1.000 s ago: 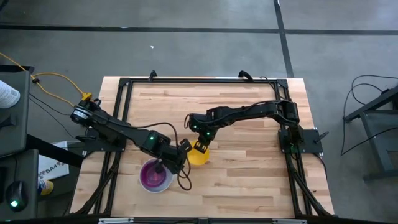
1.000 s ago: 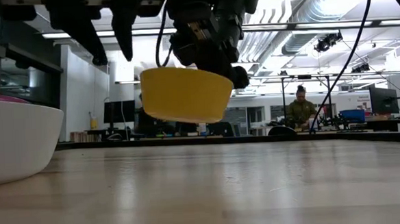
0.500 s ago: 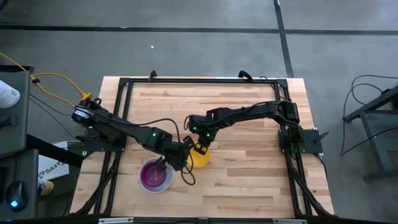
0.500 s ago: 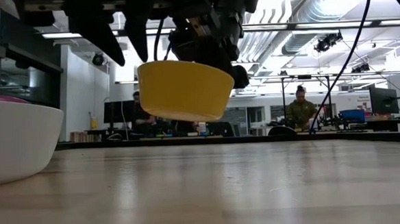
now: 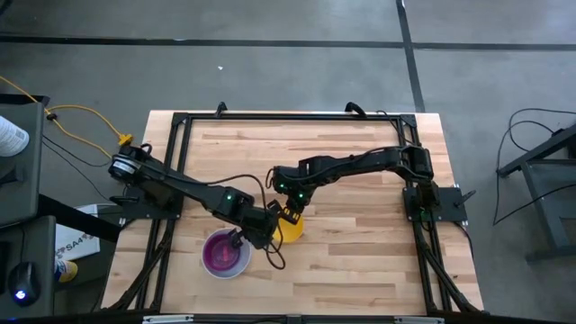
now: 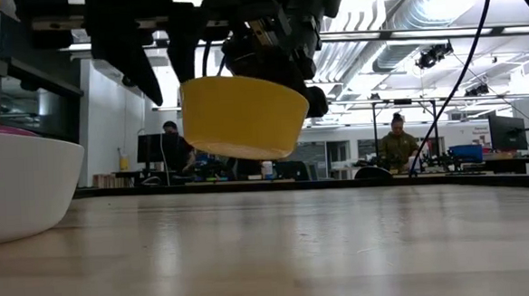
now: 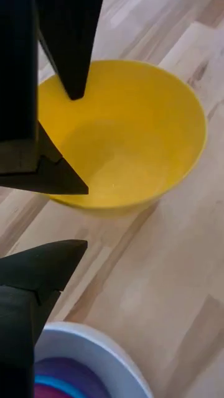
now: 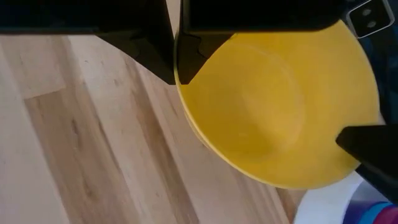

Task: Nest bowls inside each other
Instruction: Stack the yellow bowl on the red bowl

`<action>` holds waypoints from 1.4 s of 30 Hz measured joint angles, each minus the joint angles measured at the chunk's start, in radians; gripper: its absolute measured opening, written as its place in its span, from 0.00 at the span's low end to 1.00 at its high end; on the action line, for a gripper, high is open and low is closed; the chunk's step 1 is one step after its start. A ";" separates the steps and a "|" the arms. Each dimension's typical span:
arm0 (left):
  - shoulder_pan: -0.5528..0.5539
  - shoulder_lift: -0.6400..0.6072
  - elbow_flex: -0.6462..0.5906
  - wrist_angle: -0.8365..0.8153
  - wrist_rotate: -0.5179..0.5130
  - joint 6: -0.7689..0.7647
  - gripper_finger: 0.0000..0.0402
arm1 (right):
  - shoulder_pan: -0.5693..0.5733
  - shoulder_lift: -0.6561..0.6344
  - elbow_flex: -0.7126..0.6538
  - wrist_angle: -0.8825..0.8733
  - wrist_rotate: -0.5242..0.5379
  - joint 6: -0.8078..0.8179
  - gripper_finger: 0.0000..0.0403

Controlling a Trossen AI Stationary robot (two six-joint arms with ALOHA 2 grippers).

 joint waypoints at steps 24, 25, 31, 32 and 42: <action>-0.002 0.021 0.002 0.018 -0.003 0.035 0.02 | 0.001 0.000 0.000 -0.001 -0.001 -0.001 0.01; -0.002 0.021 0.002 0.019 -0.002 0.036 0.02 | 0.001 0.000 0.000 -0.001 -0.001 -0.001 0.01; -0.002 0.021 0.002 0.016 -0.003 0.061 0.01 | 0.002 0.000 0.000 -0.001 0.001 -0.002 0.01; -0.002 0.021 0.002 0.016 -0.003 0.062 0.01 | 0.002 0.000 0.000 -0.001 0.001 -0.001 0.01; -0.004 0.021 0.002 0.017 -0.053 0.068 0.00 | 0.001 0.000 0.000 0.031 0.007 -0.012 0.05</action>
